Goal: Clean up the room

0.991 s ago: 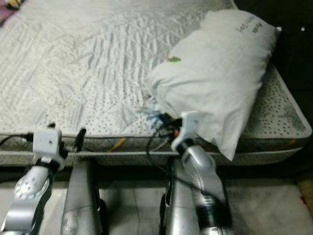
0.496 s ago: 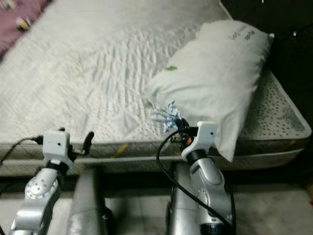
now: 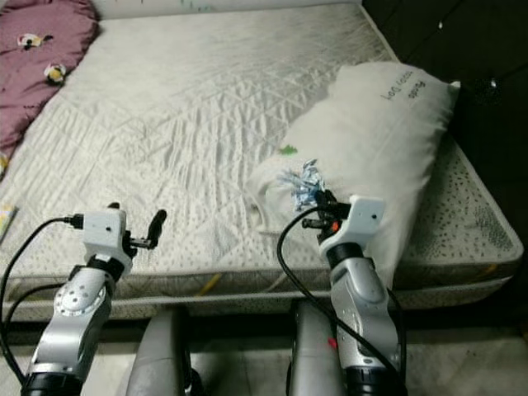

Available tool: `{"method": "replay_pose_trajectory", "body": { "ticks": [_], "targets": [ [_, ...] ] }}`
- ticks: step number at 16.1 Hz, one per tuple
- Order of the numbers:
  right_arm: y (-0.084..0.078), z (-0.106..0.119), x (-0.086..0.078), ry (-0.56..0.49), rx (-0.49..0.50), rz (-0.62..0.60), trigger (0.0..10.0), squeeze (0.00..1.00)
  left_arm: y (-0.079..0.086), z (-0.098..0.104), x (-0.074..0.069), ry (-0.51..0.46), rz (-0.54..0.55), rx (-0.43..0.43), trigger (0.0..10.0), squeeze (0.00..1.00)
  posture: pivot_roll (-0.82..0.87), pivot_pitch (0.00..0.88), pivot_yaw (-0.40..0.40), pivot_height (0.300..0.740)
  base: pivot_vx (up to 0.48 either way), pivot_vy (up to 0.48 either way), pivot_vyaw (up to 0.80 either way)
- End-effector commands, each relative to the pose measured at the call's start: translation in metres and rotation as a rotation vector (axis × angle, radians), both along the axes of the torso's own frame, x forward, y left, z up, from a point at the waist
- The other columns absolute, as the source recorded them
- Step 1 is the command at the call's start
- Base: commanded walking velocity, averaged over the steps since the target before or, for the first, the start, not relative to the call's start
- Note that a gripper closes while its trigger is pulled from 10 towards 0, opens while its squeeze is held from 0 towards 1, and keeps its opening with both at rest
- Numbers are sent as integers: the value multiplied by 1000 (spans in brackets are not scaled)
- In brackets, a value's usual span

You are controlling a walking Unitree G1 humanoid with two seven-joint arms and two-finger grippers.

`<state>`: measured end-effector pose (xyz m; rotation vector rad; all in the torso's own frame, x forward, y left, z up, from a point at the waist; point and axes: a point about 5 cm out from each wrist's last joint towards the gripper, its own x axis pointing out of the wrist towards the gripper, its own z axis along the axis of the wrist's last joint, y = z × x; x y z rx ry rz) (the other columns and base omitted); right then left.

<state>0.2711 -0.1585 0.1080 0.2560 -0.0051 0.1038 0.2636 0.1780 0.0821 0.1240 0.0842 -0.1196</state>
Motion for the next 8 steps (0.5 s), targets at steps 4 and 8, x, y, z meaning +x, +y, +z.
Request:
{"method": "replay_pose_trajectory", "body": {
  "ticks": [4, 8],
  "targets": [
    [-4, -2, -4, 11, -13, -25, 10000, 0, -1, -10, -6, 40, 0, -8, 10000, 0, -41, 0, 40, 719, 0, 0, 0],
    [-6, -3, -6, 17, -18, -44, 10000, 0, 0, -6, -4, 14, -13, 7, 10000, 0, -44, 0, 41, 740, 0, 0, 0]
  ]
}}
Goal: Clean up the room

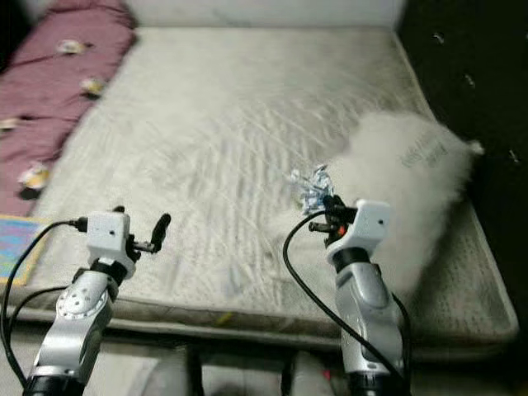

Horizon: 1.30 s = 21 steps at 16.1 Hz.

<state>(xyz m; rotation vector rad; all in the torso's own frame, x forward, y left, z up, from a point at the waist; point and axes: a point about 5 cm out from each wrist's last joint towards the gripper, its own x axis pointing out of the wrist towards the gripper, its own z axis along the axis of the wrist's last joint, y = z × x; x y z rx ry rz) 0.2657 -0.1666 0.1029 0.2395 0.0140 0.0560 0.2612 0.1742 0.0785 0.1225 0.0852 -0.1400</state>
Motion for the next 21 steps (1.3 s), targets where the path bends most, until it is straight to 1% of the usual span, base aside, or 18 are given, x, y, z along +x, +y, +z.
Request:
{"method": "replay_pose_trajectory", "body": {
  "ticks": [1, 3, 4, 6, 9, 11, 12, 14, 16, 19, 21],
  "targets": [
    [3, 2, -3, -4, -3, 0, 10000, 0, 1, -5, 0, 25, -12, -1, 10000, 0, -50, 0, 46, 740, 0, 0, 0],
    [1, 1, -5, 3, -10, -8, 10000, 0, -3, -5, 1, 29, -22, -12, 10000, 0, -52, 0, 45, 740, 0, 0, 0],
    [-1, 0, -5, 6, -11, -18, 10000, 0, -4, -4, 1, 36, -31, -54, 10000, 0, -47, 0, 40, 740, 0, 0, 0],
    [-2, 0, -4, 9, -9, -24, 10000, 0, -4, -2, 2, 28, -26, -48, 10000, 0, -35, 0, 30, 740, 0, 0, 0],
    [0, 2, 0, 7, -17, -24, 10000, 0, -5, 0, 3, 19, -36, -45, 10000, 0, -29, 0, 32, 740, 0, 412, 0],
    [1, 4, 3, 8, -17, -25, 10000, 0, -9, 0, 4, 20, -49, -52, 10000, 0, -24, 1, 37, 740, 0, 480, 0],
    [4, 0, 2, 30, -17, -19, 10000, 0, -11, -1, 4, 29, -52, -57, 10000, 0, -24, 5, 35, 740, 0, 480, -800],
    [6, -2, 0, 35, -13, -11, 10000, 0, -11, -1, 4, 29, -50, -59, 10000, 0, -22, 12, 29, 740, 0, 480, -728],
    [8, -2, -1, 36, -13, 3, 10000, 0, -12, 1, 6, 23, -43, -68, 10000, 0, -23, 18, 26, 740, 0, 480, 0],
    [7, -2, 1, 38, -20, 1, 10000, 0, -12, 1, 5, 15, -33, -72, 10000, 0, -20, 21, 21, 740, 0, 480, 0],
    [7, -2, 1, 36, -24, 5, 10000, 0, -12, 1, 4, 11, -32, -54, 10000, 0, -20, 21, 18, 740, 0, 0, 0]
  ]
}}
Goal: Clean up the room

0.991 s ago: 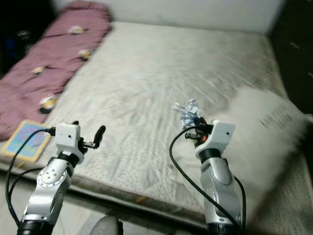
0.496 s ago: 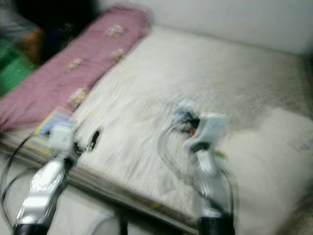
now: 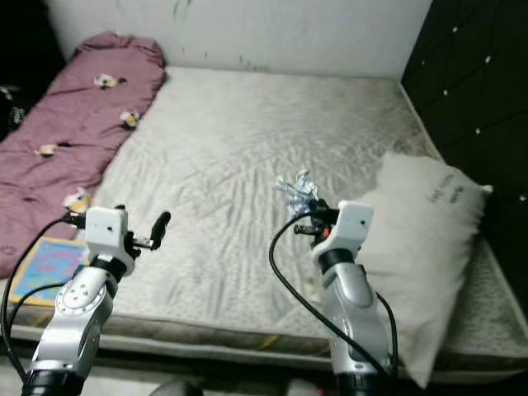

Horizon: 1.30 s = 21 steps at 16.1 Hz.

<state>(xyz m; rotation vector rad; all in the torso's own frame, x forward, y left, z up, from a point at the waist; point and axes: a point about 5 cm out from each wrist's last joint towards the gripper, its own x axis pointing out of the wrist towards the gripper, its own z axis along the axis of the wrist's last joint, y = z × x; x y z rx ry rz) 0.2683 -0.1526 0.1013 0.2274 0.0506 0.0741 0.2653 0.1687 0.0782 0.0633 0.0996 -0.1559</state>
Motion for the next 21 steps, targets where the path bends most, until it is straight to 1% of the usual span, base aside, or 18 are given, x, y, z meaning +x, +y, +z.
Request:
{"method": "replay_pose_trajectory", "body": {
  "ticks": [1, 4, 8, 10, 13, 15, 16, 18, 21],
  "targets": [
    [-6, 0, -1, 2, -11, -15, 10000, 0, -7, 0, 0, 8, -24, -19, 10000, 0, -21, 22, 17, 740, 0, 480, 0],
    [-5, 0, 0, 3, -10, -8, 10000, 0, -7, 0, 1, 4, -8, -32, 10000, 0, -19, 24, 13, 740, 0, 480, 0],
    [-4, -1, 1, 9, -10, -7, 10000, 0, -7, 1, 0, 1, -17, -57, 10000, 0, -18, 26, 11, 740, 0, 480, 0],
    [-3, -2, 0, 17, -13, -4, 10000, 0, -8, 1, -1, 17, -30, -87, 10000, 0, -20, 27, 11, 740, 0, 480, 0],
    [-3, -4, 0, 25, -14, 3, 10000, 0, -7, 2, -1, 5, -22, -75, 10000, 0, -20, 27, 9, 740, 0, 480, -800],
    [-3, -5, 0, 30, -15, 3, 10000, 0, -8, 3, -1, 1, -29, -86, 10000, 0, -22, 27, 7, 740, 0, 480, -547],
    [-3, -6, -1, 33, -17, 3, 10000, 0, -7, 2, -2, 7, -20, -87, 10000, 0, -22, 27, 7, 740, 0, 322, 0],
    [-3, -7, -1, 38, -16, 4, 10000, 0, -7, 3, -2, 3, -17, -83, 10000, 0, -23, 28, 5, 740, 0, 0, 0],
    [-2, -9, -2, 49, -18, 10, 10000, 0, -8, 1, -2, 13, -29, -92, 10000, 0, -24, 27, 2, 740, 0, 480, 0]
  ]
}}
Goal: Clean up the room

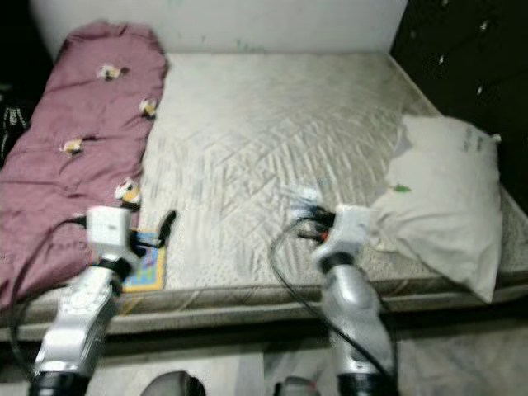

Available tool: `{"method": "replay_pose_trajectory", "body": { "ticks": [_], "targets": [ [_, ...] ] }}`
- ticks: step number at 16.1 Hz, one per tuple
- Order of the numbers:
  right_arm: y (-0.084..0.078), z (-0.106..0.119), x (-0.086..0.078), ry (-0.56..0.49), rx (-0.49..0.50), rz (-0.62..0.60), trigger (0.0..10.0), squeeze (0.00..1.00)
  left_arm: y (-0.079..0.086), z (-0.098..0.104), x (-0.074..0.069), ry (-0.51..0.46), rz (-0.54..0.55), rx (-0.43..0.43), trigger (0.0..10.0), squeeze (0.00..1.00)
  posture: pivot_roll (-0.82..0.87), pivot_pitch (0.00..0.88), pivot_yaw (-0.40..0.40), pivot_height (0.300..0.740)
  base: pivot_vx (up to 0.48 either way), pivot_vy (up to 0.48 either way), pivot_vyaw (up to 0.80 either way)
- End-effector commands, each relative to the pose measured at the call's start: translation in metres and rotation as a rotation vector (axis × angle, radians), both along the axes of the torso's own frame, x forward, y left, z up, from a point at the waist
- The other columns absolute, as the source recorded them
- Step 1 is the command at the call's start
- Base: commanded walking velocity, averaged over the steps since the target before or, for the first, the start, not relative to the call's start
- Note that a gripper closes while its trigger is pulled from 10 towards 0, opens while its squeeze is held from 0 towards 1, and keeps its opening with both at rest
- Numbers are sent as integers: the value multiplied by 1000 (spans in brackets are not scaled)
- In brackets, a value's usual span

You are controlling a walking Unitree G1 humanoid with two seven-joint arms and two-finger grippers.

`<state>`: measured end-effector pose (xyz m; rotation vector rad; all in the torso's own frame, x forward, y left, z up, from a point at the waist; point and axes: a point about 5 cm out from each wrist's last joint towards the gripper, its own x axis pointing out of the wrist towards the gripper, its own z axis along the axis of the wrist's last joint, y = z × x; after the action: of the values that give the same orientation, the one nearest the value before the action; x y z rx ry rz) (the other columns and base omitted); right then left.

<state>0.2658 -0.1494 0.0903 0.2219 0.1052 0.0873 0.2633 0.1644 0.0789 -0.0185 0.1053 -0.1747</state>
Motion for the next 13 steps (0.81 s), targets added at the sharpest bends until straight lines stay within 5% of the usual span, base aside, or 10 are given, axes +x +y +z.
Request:
{"method": "replay_pose_trajectory", "body": {
  "ticks": [1, 13],
  "targets": [
    [-5, 3, 0, -4, -12, -8, 10000, 0, -4, 1, 0, 0, -15, -12, 10000, 0, -24, 27, 2, 740, 0, 480, 0],
    [-3, 6, 3, -25, -5, 9, 10000, 0, -7, 1, 1, -3, -35, -31, 10000, 0, -29, 22, 1, 740, 0, 480, 0]
  ]
}}
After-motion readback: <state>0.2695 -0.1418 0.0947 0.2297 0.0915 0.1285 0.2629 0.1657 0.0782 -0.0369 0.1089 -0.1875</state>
